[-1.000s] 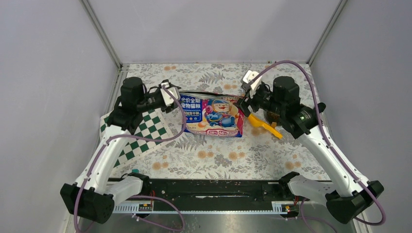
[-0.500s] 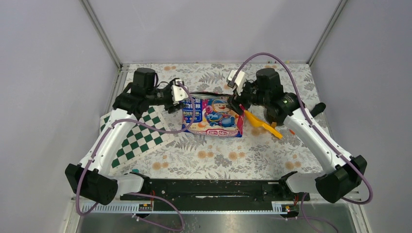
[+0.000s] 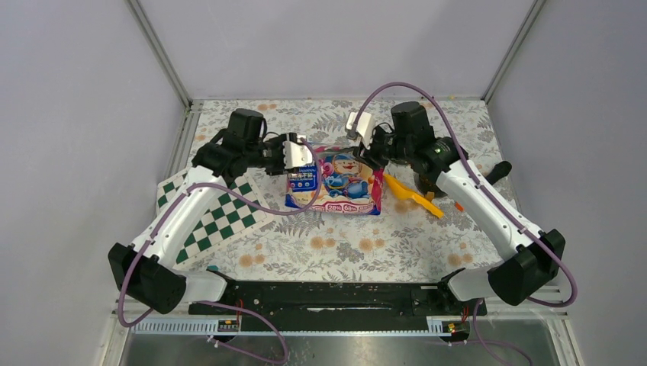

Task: Serve the pet food

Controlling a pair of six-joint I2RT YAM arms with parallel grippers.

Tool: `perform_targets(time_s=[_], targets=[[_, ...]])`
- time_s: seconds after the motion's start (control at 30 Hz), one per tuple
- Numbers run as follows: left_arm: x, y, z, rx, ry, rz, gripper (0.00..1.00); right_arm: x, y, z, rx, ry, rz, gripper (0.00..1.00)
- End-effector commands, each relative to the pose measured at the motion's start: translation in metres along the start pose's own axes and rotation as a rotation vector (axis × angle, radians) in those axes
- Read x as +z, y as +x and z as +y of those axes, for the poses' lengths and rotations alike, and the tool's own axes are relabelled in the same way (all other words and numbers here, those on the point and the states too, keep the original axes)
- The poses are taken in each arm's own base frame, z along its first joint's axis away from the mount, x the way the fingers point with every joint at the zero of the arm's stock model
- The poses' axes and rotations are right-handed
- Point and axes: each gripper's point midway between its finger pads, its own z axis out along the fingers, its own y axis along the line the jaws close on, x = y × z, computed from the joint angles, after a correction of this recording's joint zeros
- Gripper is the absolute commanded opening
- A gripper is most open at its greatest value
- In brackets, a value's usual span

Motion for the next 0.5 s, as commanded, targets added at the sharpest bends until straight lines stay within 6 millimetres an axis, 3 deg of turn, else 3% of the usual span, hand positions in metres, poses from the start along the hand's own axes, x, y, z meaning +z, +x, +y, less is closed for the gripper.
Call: perform_targets(time_s=[0.0,0.2,0.33,0.37,0.47], targets=[[-0.007,-0.001,0.017,0.059,-0.05,0.048,0.42,-0.008,-0.01,-0.021,-0.111,0.092,0.027,0.42],[-0.012,0.004,0.026,0.091,-0.083,0.093,0.27,-0.03,-0.012,-0.029,-0.134,0.173,0.048,0.0],[-0.013,-0.004,0.028,0.097,-0.087,0.066,0.38,-0.042,-0.025,-0.022,-0.137,0.167,-0.007,0.0],[-0.013,-0.007,0.028,0.098,-0.081,0.052,0.41,-0.044,-0.028,-0.02,-0.126,0.161,-0.019,0.07],[-0.008,-0.013,0.028,0.088,-0.061,0.022,0.45,-0.048,-0.041,-0.017,-0.091,0.138,-0.053,0.43]])
